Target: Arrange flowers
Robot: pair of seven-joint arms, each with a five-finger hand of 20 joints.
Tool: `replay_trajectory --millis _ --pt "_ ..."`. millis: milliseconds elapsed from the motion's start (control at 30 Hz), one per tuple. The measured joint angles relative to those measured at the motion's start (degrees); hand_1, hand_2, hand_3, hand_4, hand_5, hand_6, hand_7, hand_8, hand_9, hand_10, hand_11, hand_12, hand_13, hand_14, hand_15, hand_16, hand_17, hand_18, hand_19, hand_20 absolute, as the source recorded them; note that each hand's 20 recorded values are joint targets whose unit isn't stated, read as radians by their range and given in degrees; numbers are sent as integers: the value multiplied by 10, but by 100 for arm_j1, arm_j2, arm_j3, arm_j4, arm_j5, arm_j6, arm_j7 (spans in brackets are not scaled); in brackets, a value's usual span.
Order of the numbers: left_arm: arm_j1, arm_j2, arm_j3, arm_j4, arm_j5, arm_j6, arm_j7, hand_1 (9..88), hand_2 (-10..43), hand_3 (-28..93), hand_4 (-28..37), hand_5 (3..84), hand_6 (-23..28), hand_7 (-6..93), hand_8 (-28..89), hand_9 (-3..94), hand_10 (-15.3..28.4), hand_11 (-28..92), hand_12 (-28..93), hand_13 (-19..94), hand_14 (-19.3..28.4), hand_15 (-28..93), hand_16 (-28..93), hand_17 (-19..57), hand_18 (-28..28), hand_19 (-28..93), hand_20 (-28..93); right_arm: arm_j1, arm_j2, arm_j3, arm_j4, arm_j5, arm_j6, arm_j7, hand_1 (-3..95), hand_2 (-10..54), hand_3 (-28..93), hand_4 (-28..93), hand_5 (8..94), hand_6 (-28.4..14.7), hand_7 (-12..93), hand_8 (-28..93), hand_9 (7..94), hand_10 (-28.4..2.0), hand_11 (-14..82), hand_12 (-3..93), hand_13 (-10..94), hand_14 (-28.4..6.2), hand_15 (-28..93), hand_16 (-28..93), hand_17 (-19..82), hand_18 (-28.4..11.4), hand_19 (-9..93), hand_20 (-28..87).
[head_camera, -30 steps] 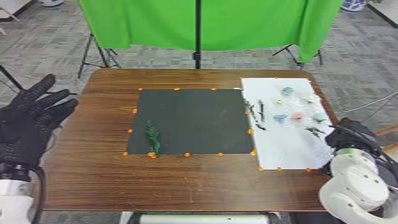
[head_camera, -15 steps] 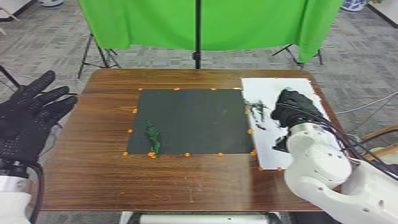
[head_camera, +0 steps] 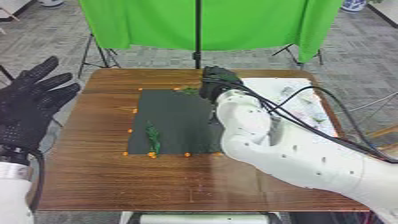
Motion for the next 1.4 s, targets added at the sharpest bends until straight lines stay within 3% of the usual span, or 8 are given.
replay_trajectory --millis 267,500,767,1100,1400 --pt "-398 139 178 133 0 -75 1 208 83 760 -283 333 86 100 -76 287 193 261 113 219 272 523 -98 -94 284 582 -12 138 -681 -203 281 215 -193 235 550 -95 700 -283 902 -10 159 88 937 -94 355 163 914 -54 560 210 564 -183 932 401" --pt "-544 148 252 191 1 -178 -2 208 82 762 -283 333 86 100 -76 287 192 260 112 220 272 523 -99 -94 284 582 -12 -271 -753 -215 345 292 -369 407 544 -95 706 -283 900 -10 162 89 937 -91 358 164 913 -54 564 210 564 -186 932 410" --pt "-753 148 451 284 9 -293 -24 209 82 761 -283 332 86 100 -76 286 192 260 113 219 271 521 -98 -94 283 581 -12 -327 -768 -572 439 420 -425 468 542 -95 707 -283 897 -10 164 84 937 -91 360 166 910 -56 574 210 563 -189 932 421" --pt "-892 161 578 311 28 -355 -24 209 82 760 -283 332 86 100 -76 286 192 260 112 219 271 521 -98 -94 283 581 -11 -356 -952 -586 569 491 -686 625 515 -95 678 -283 880 -18 156 73 937 -95 351 168 902 -57 581 209 563 -191 932 425" --pt "-884 153 601 312 43 -364 -57 208 83 762 -282 331 86 103 -78 284 193 265 113 215 273 527 -100 -97 283 582 -11 -566 -1042 -469 582 477 -1077 750 449 -95 684 -270 796 -28 146 30 936 -106 304 187 890 -62 587 198 563 -195 932 423"
